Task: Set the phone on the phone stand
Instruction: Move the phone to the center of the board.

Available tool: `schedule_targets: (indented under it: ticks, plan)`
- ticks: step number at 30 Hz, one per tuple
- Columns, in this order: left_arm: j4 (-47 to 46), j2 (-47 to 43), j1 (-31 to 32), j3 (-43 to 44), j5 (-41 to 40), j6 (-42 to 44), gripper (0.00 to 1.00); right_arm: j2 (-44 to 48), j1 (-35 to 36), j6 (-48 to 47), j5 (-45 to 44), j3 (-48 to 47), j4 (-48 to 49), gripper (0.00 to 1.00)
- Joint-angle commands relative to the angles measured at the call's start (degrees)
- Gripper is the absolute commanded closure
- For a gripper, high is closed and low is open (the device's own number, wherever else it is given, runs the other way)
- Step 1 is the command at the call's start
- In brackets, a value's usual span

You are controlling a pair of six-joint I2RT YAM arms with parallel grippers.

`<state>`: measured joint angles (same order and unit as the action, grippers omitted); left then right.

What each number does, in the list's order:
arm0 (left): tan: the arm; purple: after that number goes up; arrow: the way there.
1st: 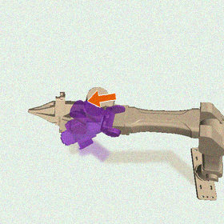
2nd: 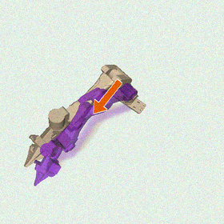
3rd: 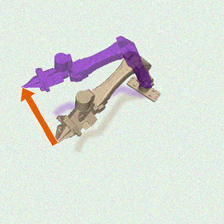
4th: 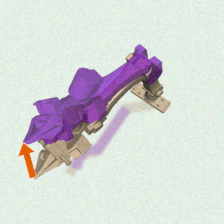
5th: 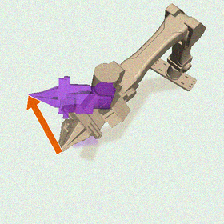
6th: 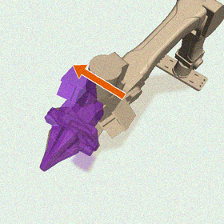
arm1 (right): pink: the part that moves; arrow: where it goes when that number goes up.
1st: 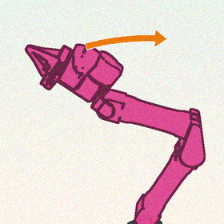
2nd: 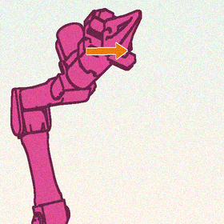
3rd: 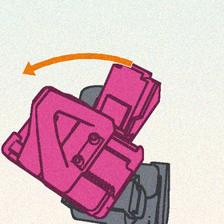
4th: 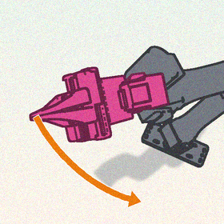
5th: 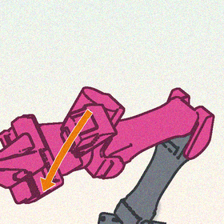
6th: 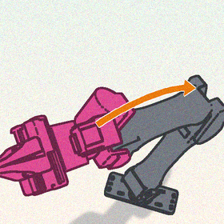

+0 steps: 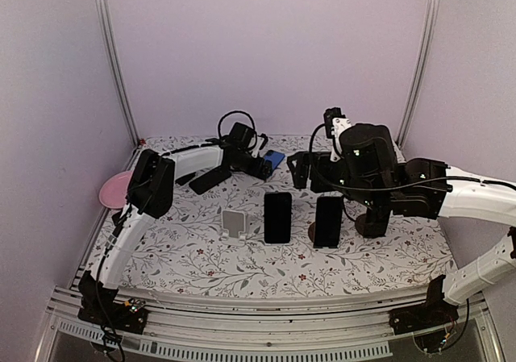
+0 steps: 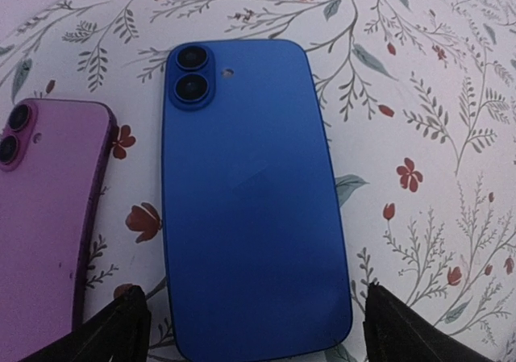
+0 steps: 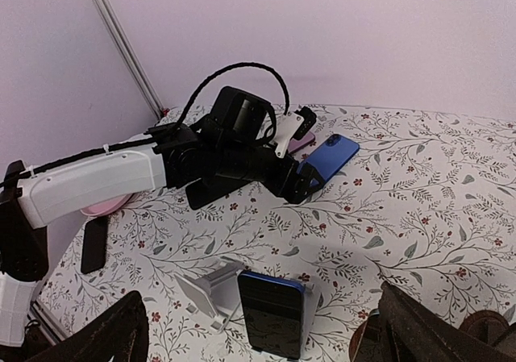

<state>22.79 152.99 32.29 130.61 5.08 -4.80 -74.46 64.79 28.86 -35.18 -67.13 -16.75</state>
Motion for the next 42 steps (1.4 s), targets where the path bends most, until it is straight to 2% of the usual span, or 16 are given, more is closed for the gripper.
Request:
schedule_targets:
  ticks: [1,6,18,28,32,35,42]
  plan:
    - [4.04,2.31,-0.07,5.08,-0.66,1.24,0.07,-1.02,-0.42,-0.98,0.73,-3.52,-0.82,0.01]
    - [5.70,5.13,0.35,8.88,-0.39,1.28,0.07,-1.95,-0.41,-1.35,0.73,-4.46,-1.00,0.01]
    - [6.90,5.00,1.46,6.48,-6.58,2.71,0.11,-1.65,-0.44,-1.60,-0.74,-4.61,-0.87,0.01]
    - [7.12,3.49,2.40,4.32,-7.97,4.56,0.24,0.05,-0.42,-1.64,-2.03,-3.70,-0.56,0.01]
    - [7.01,2.29,2.20,2.54,-7.77,4.51,0.33,0.53,-0.37,-1.21,-1.95,-3.23,-0.65,0.01]
    - [5.70,-0.42,1.99,-1.49,-8.22,3.79,0.37,0.78,-0.40,-1.07,-1.83,-3.09,-0.67,0.01]
    - [-1.73,-11.65,1.32,-20.29,-8.96,2.18,0.44,1.56,-0.37,-0.26,-1.11,-2.57,-0.57,0.01]
